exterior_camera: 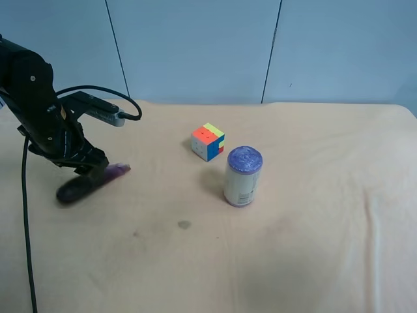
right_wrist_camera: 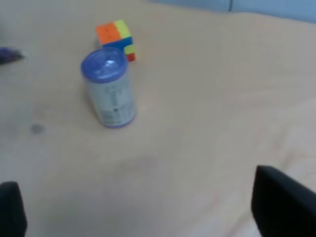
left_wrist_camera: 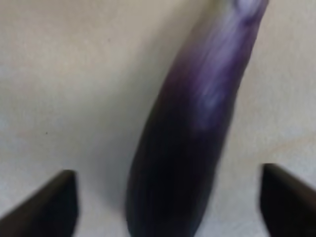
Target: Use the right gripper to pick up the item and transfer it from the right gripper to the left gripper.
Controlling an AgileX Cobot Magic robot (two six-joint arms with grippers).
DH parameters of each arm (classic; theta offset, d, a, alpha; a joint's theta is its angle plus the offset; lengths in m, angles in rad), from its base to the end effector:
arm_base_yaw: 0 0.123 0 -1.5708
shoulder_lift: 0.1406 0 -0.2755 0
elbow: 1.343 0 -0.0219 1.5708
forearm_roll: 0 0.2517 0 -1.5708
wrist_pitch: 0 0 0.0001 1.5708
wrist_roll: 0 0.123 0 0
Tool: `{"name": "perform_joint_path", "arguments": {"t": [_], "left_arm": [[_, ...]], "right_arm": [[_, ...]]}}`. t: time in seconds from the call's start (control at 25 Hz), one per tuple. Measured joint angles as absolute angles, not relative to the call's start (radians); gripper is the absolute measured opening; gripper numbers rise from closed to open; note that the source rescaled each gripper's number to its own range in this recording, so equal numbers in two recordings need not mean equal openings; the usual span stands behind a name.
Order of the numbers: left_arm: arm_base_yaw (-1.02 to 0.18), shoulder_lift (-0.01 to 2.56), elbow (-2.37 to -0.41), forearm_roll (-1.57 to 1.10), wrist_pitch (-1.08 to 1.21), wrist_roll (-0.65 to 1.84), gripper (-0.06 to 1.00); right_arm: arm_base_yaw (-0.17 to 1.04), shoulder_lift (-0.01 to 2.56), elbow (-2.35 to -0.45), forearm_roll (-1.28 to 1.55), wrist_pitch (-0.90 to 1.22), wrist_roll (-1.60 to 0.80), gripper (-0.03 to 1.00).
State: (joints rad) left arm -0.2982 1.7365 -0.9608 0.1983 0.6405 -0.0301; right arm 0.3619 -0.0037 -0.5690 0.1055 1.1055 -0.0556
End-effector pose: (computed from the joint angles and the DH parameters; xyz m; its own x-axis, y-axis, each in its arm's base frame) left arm 0.3117 -0.0806 0.1243 -0.8840 0.4060 -0.2318 0.3813 0.9130 0.1452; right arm 0.0175 0.0190 0.2796 -0.3977 -0.1592 -0.9036 -0.4352 0.8997 0.0330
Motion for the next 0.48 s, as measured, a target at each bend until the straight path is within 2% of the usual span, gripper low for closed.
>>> {"name": "perform_joint_path", "arguments": {"t": [0.04, 0.16, 0.48], "left_arm": [[-0.298, 1.737, -0.961, 0.198, 0.640, -0.031, 0.62], [-0.298, 1.737, -0.961, 0.198, 0.640, -0.033, 0.69], [-0.298, 1.697, -0.961, 0.189, 0.752, -0.042, 0.70]], "right_arm": [[0.332, -0.004, -0.569, 0.105, 1.105, -0.056, 0.83], [0.235, -0.004, -0.569, 0.105, 1.105, -0.056, 0.83], [-0.014, -0.004, -0.569, 0.105, 1.105, -0.056, 0.83]]}}
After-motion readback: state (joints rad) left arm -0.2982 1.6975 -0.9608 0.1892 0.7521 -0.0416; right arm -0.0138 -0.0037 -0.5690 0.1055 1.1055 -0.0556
